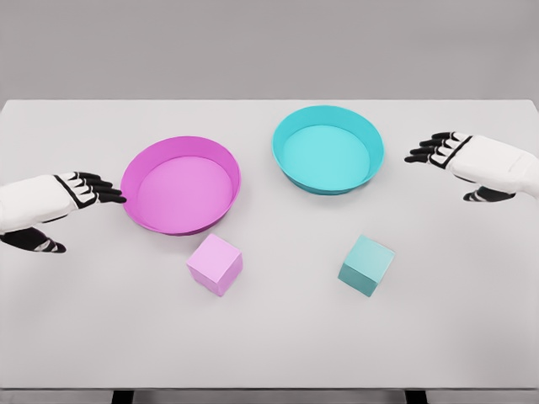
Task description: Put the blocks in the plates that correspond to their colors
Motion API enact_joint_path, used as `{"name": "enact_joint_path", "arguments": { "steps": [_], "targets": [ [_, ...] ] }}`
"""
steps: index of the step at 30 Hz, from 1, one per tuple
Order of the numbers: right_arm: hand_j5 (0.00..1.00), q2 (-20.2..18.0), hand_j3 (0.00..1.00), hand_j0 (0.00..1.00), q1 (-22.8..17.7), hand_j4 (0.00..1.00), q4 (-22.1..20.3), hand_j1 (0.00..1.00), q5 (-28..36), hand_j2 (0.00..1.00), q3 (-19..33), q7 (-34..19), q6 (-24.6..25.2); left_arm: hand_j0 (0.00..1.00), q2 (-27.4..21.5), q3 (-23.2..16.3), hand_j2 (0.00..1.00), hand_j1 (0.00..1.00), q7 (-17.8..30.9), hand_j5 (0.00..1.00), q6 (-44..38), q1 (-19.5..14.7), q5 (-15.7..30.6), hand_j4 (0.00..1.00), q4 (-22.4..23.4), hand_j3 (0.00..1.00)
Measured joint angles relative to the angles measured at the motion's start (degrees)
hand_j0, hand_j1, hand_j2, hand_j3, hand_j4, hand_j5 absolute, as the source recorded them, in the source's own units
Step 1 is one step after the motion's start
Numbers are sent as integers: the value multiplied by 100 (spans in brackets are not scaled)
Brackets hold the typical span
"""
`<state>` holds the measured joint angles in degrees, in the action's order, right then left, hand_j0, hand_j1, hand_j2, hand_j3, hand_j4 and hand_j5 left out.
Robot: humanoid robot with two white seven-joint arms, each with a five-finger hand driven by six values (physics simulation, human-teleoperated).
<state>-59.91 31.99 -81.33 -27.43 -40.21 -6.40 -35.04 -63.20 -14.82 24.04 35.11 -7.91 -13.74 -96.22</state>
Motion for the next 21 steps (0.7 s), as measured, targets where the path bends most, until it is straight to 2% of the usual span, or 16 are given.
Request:
{"name": "enact_joint_path", "arguments": {
  "steps": [3, 5, 7, 8, 9, 11, 14, 16, 18, 21],
  "targets": [
    [100, -24, 100, 100, 9, 100, -9, 100, 2, 100, -25, -8, 0, 100, -2, -7, 100, 100, 60, 100, 1, 0, 48, 100, -18, 100],
    [100, -132, 100, 100, 35, 100, -18, 100, 2, 100, -39, -32, 0, 100, -10, -37, 100, 100, 77, 100, 0, -18, 254, 100, -31, 100],
    [100, -253, 100, 100, 443, 100, -65, 100, -33, 100, -72, -44, -4, 100, -8, -206, 100, 100, 83, 100, 0, -219, 558, 100, -60, 100],
    [100, -320, 100, 100, 846, 100, -167, 100, -31, 100, -187, -48, -4, 100, -3, -318, 100, 100, 83, 100, -2, -307, 690, 100, -105, 100],
    [100, -414, 100, 100, 1166, 100, -308, 100, 30, 100, -394, -44, 4, 100, 3, -446, 100, 100, 84, 100, -2, -315, 791, 100, -170, 100],
    [100, -613, 100, 100, 2188, 100, -528, 100, 56, 100, -1130, -35, 6, 100, 112, -685, 100, 100, 87, 100, -3, -518, 946, 100, -289, 100],
    [100, -877, 100, 100, 2364, 100, -838, 100, 27, 100, -1833, -21, 1, 100, 505, -996, 100, 100, 270, 100, -1, -721, 1053, 100, -405, 100],
    [100, -948, 100, 100, 3123, 100, -977, 100, 24, 100, -2371, -6, 0, 100, 825, -1133, 100, 100, 438, 100, 1, -747, 1081, 100, -439, 100],
    [100, -991, 100, 100, 3936, 100, -1135, 100, 66, 100, -3179, 8, 1, 100, 1038, -1302, 100, 100, 536, 100, 1, -818, 1097, 100, -456, 100],
    [100, -1019, 100, 100, 3937, 100, -1454, 100, 97, 100, -3948, 12, 1, 100, 1276, -1549, 100, 100, 602, 100, 2, -932, 1100, 100, -468, 100]
  ]
}}
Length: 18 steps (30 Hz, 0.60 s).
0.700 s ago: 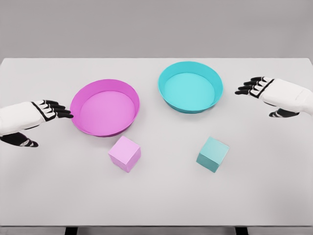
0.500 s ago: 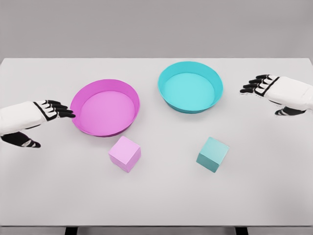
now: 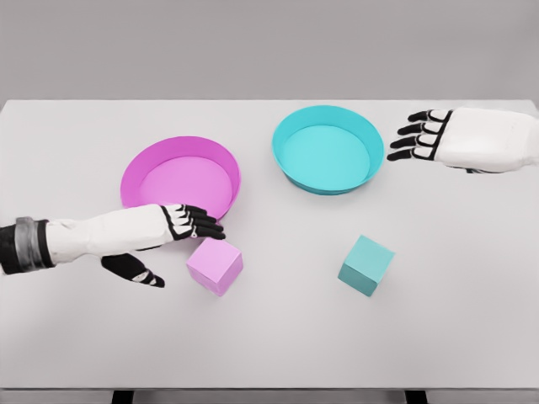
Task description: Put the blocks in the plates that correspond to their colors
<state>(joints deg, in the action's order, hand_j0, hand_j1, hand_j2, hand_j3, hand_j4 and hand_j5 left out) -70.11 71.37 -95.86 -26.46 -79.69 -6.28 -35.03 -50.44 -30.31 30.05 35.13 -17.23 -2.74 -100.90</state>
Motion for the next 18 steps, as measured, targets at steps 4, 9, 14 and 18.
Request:
{"name": "enact_joint_path", "arguments": {
  "steps": [4, 9, 14, 18],
  "targets": [
    [100, -77, 100, 100, 52, 100, -345, 100, 31, 100, -366, 6, 0, 100, 187, -156, 100, 100, 34, 100, 0, -44, 0, 100, -5, 100],
    [100, -9, 100, 100, -9, 100, -465, 100, 138, 100, -471, 9, 0, 100, 425, -348, 100, 100, 46, 100, 0, -149, -95, 100, 0, 100],
    [100, 132, 100, 100, -157, 100, -482, 100, 198, 100, -502, 10, 0, 100, 588, -452, 100, 100, 47, 100, -124, -158, -256, 100, 30, 100],
    [100, 308, 100, 100, -351, 100, -468, 100, 202, 100, -516, -7, -1, 100, 698, -476, 100, 100, 35, 100, -471, -185, -491, 100, 46, 100]
  ]
}}
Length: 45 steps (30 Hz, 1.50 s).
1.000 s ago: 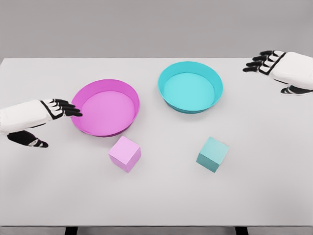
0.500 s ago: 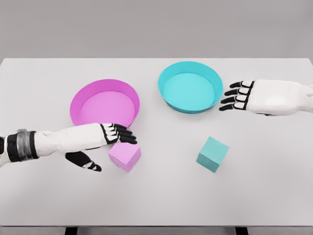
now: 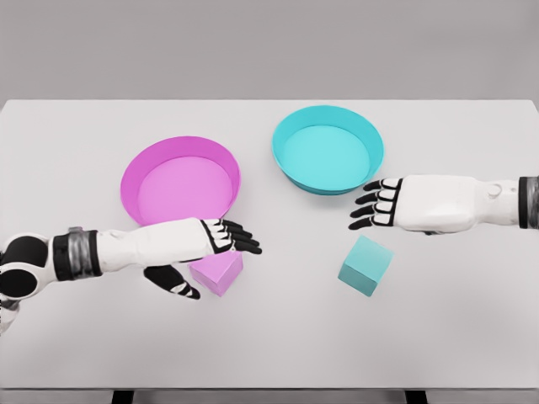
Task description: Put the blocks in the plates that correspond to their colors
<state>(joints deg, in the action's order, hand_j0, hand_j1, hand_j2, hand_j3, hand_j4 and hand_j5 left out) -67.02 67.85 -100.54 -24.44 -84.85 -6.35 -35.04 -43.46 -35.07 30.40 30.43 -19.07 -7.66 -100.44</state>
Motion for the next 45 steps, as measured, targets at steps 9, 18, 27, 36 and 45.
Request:
{"name": "enact_joint_path", "arguments": {
  "steps": [9, 18, 27, 36, 45],
  "targets": [
    [100, 408, 100, 100, -9, 100, 129, 100, -37, 100, -164, -56, 0, 100, 196, -9, 100, 100, -30, 100, -385, -9, -421, 100, 258, 100],
    [100, 443, 100, 100, -9, 100, 149, 100, -61, 100, -405, -72, 0, 100, 248, -63, 100, 100, -32, 100, -565, -26, -582, 100, 308, 100],
    [100, 535, 100, 100, -35, 100, 141, 100, -66, 100, -522, -75, 0, 100, 254, -145, 100, 100, -32, 100, -629, -35, -661, 100, 318, 100],
    [100, 653, 100, 100, -79, 100, 149, 100, -68, 100, -614, -79, 0, 100, 252, -150, 100, 100, -32, 100, -670, -18, -707, 100, 319, 100],
    [100, 824, 100, 100, -193, 100, 399, 100, -114, 100, -624, -85, 0, 79, 250, -147, 79, 79, -41, 79, -663, -9, -788, 79, 303, 79]
  ]
}}
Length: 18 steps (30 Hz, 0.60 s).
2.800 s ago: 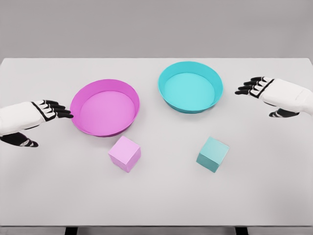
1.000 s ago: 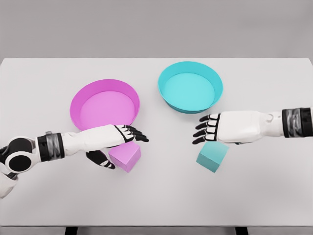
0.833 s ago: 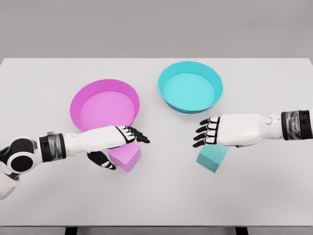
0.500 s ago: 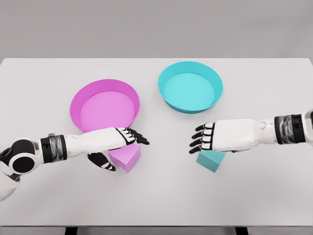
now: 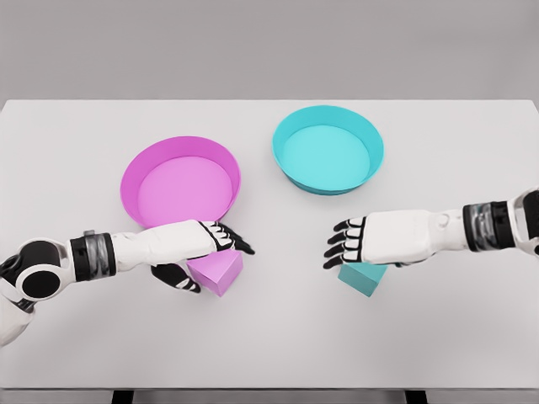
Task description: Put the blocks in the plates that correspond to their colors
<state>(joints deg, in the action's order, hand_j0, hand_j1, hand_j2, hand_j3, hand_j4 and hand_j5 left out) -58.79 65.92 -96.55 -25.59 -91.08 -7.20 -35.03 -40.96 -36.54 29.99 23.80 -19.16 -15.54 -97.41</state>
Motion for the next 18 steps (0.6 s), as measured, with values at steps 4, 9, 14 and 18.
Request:
{"name": "enact_joint_path", "arguments": {
  "steps": [4, 9, 14, 18],
  "targets": [
    [100, 46, 100, 100, -53, 100, 69, 100, -11, 100, 3, -93, 0, 70, -7, 9, 70, 70, -1, 70, 13, 0, 22, 70, -14, 70],
    [100, 68, 100, 100, -88, 100, 82, 100, 22, 100, -24, -123, 4, 64, -18, 5, 64, 64, 9, 64, 56, -18, 0, 64, -31, 64],
    [100, 142, 100, 100, -88, 100, 90, 100, 74, 100, -31, -119, 14, 54, -40, -1, 54, 54, 7, 54, 236, -35, -13, 54, -52, 54],
    [100, 161, 100, 100, -106, 100, 120, 100, 124, 100, -21, -107, 25, 54, -63, 2, 54, 54, -1, 54, 366, -149, 34, 54, -184, 54]
  ]
}}
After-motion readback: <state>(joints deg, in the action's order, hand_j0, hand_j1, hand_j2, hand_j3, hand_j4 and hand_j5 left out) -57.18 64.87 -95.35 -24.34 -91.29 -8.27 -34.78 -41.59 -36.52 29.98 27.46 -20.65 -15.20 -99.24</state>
